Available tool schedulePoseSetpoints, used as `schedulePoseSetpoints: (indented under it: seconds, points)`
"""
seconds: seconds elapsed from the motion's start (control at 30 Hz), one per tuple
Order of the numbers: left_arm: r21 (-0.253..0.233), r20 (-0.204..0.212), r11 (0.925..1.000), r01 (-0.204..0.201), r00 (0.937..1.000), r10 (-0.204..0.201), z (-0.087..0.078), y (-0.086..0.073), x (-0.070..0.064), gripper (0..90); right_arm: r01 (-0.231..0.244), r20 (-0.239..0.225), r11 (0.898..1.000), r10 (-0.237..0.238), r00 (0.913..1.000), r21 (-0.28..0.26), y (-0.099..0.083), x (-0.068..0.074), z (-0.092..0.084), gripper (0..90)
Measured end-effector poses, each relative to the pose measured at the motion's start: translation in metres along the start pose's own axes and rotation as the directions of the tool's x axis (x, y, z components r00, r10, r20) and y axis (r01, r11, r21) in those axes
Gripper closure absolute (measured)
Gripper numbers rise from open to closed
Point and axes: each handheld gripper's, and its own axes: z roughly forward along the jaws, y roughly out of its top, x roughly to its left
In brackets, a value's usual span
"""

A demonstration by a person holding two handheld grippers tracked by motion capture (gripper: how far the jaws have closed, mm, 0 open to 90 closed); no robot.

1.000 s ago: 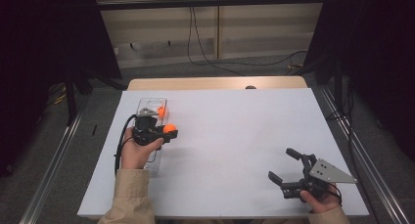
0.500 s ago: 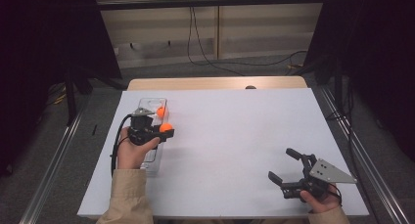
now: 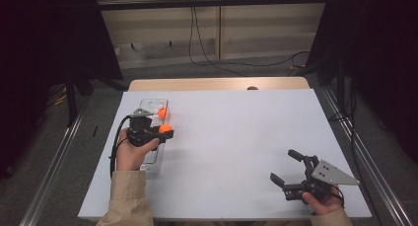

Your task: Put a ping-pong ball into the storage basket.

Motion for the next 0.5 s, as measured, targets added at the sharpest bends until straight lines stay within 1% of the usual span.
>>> schedulePoseSetpoints:
  seconds: [0.2,0.27,0.5]
  points:
    - [0.000,-0.001,1.0000,0.000,1.0000,0.000,-0.0004,-0.0001,0.0003,50.8,0.002,-0.001,1.000,-0.002,1.0000,0.000,0.0000,0.0000,0.0000,1.7]
    - [-0.002,-0.004,1.0000,0.006,1.0000,-0.006,-0.0008,-0.0002,0.0001,50.8,0.000,-0.001,1.000,0.000,1.0000,0.000,0.0000,0.0001,-0.0001,1.7]
    - [0.000,-0.005,1.0000,0.003,1.0000,-0.003,-0.0023,-0.0003,0.0013,50.8,0.001,-0.001,1.000,-0.001,1.0000,-0.002,0.0000,0.0001,0.0000,1.7]
